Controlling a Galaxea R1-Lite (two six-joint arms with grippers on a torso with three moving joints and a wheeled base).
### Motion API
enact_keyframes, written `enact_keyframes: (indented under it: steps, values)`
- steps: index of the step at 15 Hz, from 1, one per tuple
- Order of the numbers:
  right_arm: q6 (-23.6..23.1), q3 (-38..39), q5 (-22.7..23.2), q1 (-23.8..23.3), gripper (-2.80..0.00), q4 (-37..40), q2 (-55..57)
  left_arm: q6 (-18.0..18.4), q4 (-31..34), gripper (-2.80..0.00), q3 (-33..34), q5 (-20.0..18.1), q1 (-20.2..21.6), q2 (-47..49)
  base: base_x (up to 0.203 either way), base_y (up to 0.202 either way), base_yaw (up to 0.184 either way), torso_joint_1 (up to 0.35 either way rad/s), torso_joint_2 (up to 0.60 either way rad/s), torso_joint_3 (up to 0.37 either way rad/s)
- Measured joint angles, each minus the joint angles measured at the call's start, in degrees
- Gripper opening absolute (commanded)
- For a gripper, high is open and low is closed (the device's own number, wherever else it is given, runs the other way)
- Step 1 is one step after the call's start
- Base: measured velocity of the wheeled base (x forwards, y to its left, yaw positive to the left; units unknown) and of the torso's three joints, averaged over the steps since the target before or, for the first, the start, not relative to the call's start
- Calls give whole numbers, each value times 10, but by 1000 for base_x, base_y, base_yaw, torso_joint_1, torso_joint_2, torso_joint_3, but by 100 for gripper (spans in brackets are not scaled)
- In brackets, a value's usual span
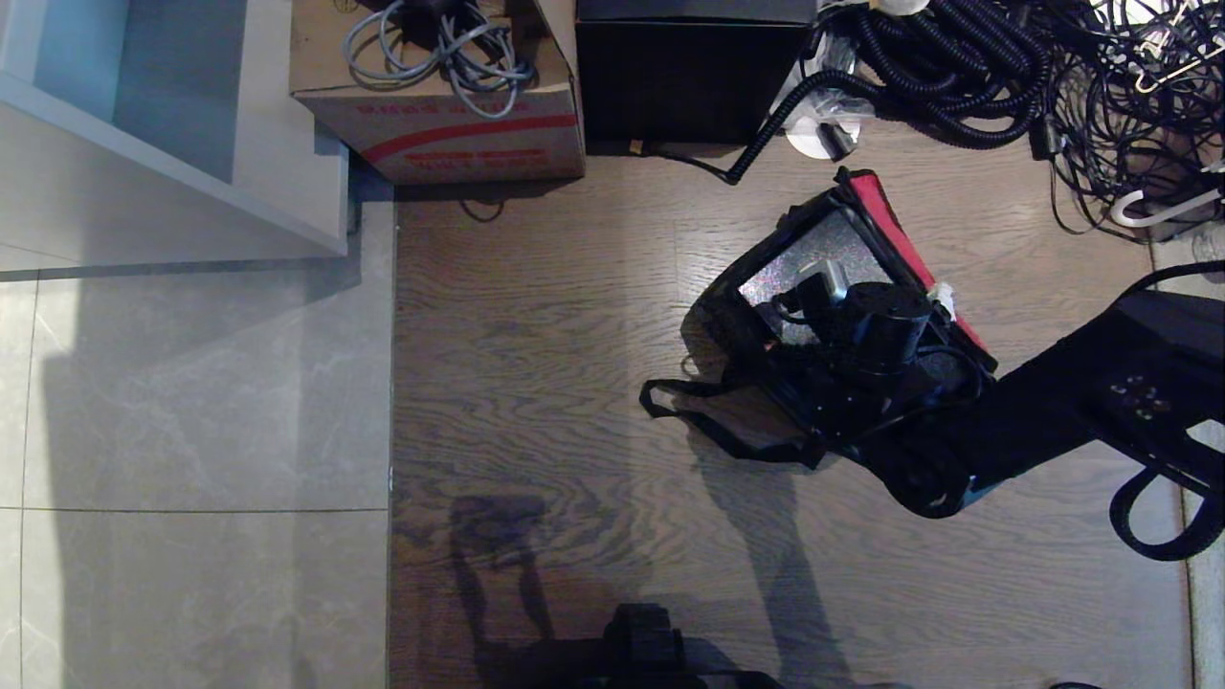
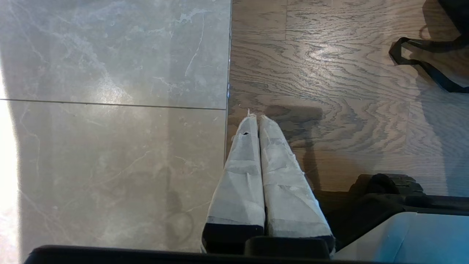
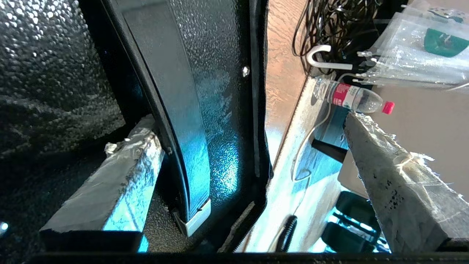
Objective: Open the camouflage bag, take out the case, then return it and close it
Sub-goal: Lift the black box
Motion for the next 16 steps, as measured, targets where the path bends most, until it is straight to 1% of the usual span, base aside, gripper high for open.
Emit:
enact_keyframes:
  steps: [3, 5, 7, 10, 16]
  values:
    - [-3, 10, -15, 0, 0, -55, 29, 0, 0, -280, 0, 0, 0, 0, 0, 0, 0, 0, 0, 0]
    - [-15, 9, -23, 0, 0, -92, 55, 0, 0, -280, 0, 0, 0, 0, 0, 0, 0, 0, 0, 0]
    - [-37, -9, -28, -6, 0, -120, 82, 0, 0, -280, 0, 0, 0, 0, 0, 0, 0, 0, 0, 0]
    - [-50, -28, -26, -22, 0, -139, 104, 0, 0, -280, 0, 0, 0, 0, 0, 0, 0, 0, 0, 0]
    - [-58, -72, -22, -66, 0, -134, 107, 0, 0, -280, 0, 0, 0, 0, 0, 0, 0, 0, 0, 0]
